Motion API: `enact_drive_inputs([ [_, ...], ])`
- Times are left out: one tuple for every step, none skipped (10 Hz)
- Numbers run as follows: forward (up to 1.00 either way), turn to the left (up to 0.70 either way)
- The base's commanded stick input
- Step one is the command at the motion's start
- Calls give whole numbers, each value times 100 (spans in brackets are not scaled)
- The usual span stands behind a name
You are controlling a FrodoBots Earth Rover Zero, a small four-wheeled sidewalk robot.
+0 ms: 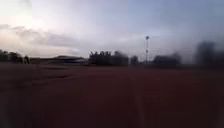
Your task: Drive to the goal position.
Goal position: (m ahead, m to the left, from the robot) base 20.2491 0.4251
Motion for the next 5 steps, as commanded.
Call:
enact_drive_inputs([
  [70, -35],
  [70, -35],
  [70, 0],
  [70, 0],
  [70, 0],
])
